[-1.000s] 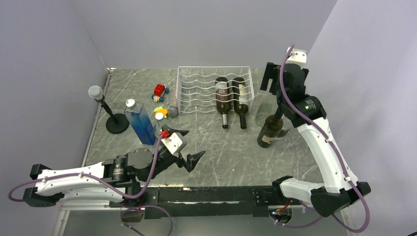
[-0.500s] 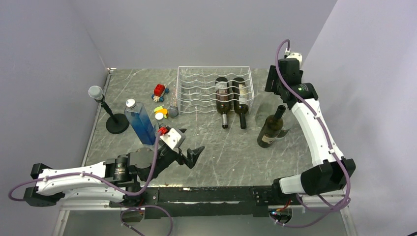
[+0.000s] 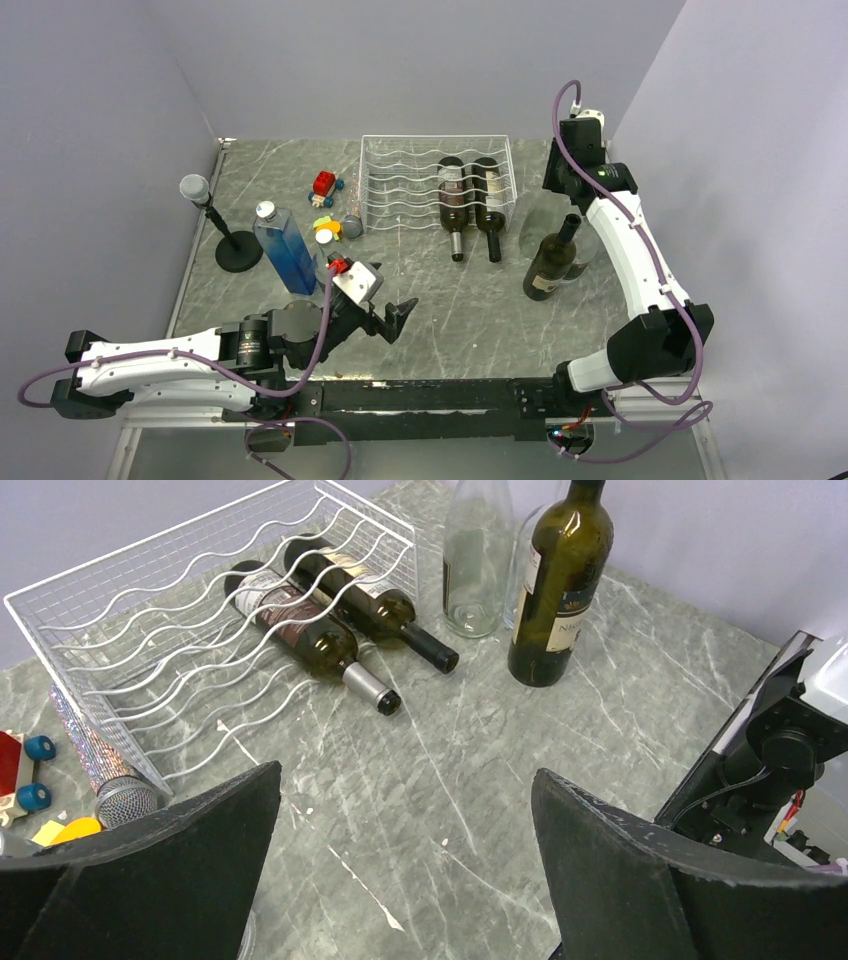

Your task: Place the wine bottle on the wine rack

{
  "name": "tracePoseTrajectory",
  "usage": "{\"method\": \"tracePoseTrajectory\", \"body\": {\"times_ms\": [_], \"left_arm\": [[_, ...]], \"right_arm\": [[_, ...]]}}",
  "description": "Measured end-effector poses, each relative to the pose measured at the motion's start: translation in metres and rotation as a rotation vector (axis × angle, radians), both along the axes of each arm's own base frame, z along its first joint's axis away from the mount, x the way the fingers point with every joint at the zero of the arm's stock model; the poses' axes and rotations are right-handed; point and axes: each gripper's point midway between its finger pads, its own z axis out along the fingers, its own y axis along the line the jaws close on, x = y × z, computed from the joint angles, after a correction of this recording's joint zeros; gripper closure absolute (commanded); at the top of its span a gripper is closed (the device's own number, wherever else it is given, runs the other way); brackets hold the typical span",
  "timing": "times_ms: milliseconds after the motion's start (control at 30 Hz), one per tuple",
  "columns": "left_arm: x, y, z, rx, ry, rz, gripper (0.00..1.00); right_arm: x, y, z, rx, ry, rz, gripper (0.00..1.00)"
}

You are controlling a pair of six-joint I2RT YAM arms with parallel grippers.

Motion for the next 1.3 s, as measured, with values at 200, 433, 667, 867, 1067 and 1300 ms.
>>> {"method": "tracePoseTrajectory", "body": {"times_ms": [200, 433, 667, 867, 1067, 1300], "left_arm": [[0.003, 0.004, -0.002, 0.018, -0.006, 0.026, 0.01], [0.013, 0.016, -0.007, 0.032, 0.013, 0.117, 0.01], [0.017, 0.019, 0.010, -0.031, 0.086, 0.191, 0.01], [0.016, 0.018, 0.002, -0.011, 0.107, 0.198, 0.01], [0.016, 0.018, 0.000, -0.014, 0.114, 0.198, 0.01], [0.016, 0.017, 0.000, -0.014, 0.115, 0.196, 0.01]], "right_arm": [[0.001, -0.002, 0.000, -0.007, -0.004, -0.015, 1.00], [0.004, -0.002, 0.005, -0.013, 0.005, -0.014, 1.00], [0.005, -0.001, 0.037, -0.004, -0.051, -0.003, 1.00], [0.005, 0.002, 0.081, 0.017, -0.146, 0.018, 1.00], [-0.021, 0.023, 0.141, 0.030, -0.207, 0.123, 1.00], [-0.067, 0.073, 0.205, 0.075, -0.332, 0.327, 1.00]]}}
